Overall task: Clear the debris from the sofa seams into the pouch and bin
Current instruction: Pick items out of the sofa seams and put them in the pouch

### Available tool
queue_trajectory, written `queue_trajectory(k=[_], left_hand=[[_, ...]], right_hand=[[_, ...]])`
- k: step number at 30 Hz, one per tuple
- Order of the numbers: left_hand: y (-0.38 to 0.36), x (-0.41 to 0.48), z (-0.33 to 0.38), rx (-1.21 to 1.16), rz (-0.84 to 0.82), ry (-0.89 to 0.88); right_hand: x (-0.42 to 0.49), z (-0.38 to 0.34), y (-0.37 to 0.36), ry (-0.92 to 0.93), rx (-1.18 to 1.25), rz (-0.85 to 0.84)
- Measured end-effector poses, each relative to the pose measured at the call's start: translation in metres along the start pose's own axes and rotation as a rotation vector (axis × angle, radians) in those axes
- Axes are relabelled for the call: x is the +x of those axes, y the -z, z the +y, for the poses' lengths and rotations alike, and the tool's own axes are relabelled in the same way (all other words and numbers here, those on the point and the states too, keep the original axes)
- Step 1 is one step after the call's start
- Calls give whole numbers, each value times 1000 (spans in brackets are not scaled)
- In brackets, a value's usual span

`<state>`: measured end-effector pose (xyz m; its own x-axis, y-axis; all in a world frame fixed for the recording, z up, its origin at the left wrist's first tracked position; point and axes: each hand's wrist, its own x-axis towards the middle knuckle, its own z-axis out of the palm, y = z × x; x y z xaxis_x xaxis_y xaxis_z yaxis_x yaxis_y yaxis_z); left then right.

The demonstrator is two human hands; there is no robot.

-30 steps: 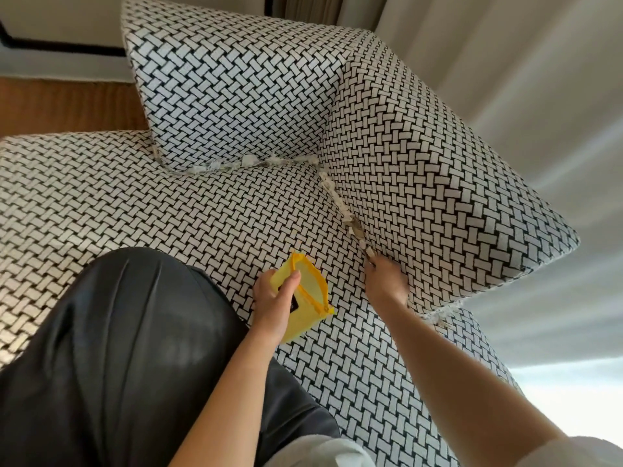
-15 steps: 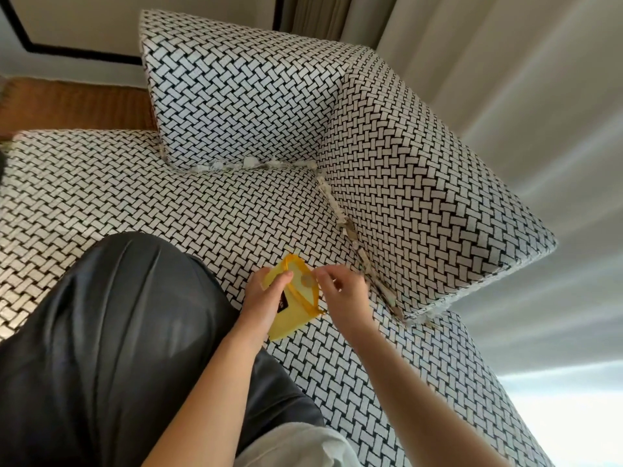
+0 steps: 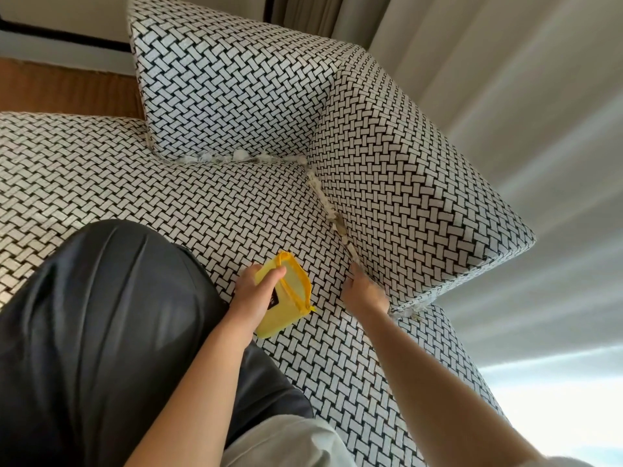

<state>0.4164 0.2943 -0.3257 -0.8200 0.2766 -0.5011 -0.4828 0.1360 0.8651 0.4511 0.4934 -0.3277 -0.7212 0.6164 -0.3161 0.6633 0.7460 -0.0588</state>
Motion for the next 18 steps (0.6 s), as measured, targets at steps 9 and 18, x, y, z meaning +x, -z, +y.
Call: queue_trajectory(k=[9, 18], left_hand=[[0, 5, -3, 12, 13, -1], [0, 5, -2, -6, 9, 23]], right_hand=[[21, -3, 6, -68, 52, -52], [29, 0, 9, -79, 204, -51]])
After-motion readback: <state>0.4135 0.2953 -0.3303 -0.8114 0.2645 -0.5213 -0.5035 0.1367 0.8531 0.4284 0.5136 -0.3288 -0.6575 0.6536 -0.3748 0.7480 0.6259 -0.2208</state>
